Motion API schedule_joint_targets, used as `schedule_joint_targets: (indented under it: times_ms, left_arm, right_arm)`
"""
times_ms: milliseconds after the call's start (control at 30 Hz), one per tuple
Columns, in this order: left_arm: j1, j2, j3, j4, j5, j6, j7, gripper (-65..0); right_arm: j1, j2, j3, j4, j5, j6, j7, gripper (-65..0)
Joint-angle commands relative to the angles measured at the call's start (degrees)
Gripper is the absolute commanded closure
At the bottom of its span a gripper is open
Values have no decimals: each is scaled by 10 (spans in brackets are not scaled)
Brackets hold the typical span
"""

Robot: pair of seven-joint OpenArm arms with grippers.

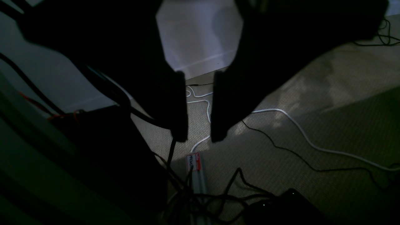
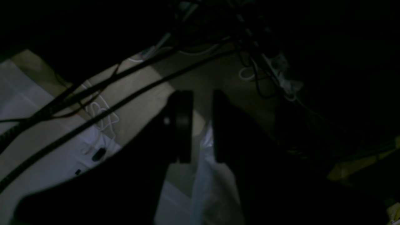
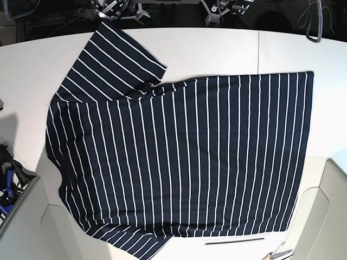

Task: Fold the T-shirt properly

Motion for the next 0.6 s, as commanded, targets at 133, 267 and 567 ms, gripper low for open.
schedule_joint_targets:
  times_ms: [133,267,567]
  left_arm:
    - [0,-2,0,2,-2,-4,1,-135]
    - [2,-2,0,2,-2,-4,1,-135]
    - [12,-2,0,2,-2,-4,1,-135]
  right_arm:
    - [1,1,-1,5,1,6,3,-182]
    - [0,1,-1,5,1,6,3,-182]
    - [-4,4,-1,5,1,7,2,-182]
